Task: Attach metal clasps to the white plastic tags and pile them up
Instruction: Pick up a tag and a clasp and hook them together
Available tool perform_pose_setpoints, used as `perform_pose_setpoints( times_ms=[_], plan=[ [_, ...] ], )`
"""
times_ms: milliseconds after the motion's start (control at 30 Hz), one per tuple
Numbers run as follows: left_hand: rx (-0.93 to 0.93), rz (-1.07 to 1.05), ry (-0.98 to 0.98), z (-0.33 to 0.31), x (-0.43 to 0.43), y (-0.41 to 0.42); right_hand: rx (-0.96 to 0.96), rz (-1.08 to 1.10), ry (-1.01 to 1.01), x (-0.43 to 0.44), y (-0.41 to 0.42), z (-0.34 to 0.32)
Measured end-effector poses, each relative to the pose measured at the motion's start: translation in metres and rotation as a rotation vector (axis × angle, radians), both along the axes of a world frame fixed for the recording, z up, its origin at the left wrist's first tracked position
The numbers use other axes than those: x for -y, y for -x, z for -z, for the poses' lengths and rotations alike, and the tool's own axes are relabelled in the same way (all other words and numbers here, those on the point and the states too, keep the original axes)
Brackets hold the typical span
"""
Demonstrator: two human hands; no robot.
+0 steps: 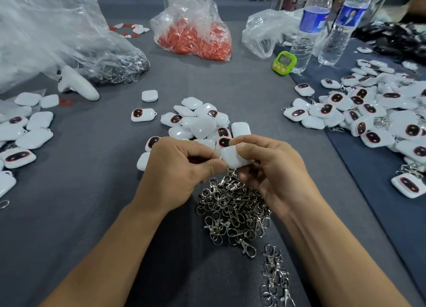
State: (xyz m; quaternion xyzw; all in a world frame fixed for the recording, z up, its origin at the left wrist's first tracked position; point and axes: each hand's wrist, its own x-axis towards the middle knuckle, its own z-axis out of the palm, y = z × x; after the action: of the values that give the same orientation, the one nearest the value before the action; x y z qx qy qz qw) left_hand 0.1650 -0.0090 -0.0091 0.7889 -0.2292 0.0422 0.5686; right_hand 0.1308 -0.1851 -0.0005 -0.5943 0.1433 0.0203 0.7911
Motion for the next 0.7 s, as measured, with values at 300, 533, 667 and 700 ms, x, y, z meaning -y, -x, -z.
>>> perform_pose_setpoints(
  times_ms=[300, 533, 667, 700],
  plan=[
    [-0.338, 0.036, 0.215, -0.002, 0.010, 0.001, 0.017, 0.010, -0.112, -0.001, -0.004, 0.000],
    [0.001, -0.101, -0.018, 0.002, 0.011, 0.002, 0.104, 0.064, -0.065, -0.005, -0.001, 0.002],
    [0.470, -0.201, -0.389, 0.007, 0.006, 0.004, 0.219, 0.105, 0.172, -0.009, -0.001, 0.005],
    [0.513, -0.217, -0.436, 0.009, 0.005, 0.004, 0.239, 0.114, 0.232, -0.011, -0.001, 0.006]
  ],
)
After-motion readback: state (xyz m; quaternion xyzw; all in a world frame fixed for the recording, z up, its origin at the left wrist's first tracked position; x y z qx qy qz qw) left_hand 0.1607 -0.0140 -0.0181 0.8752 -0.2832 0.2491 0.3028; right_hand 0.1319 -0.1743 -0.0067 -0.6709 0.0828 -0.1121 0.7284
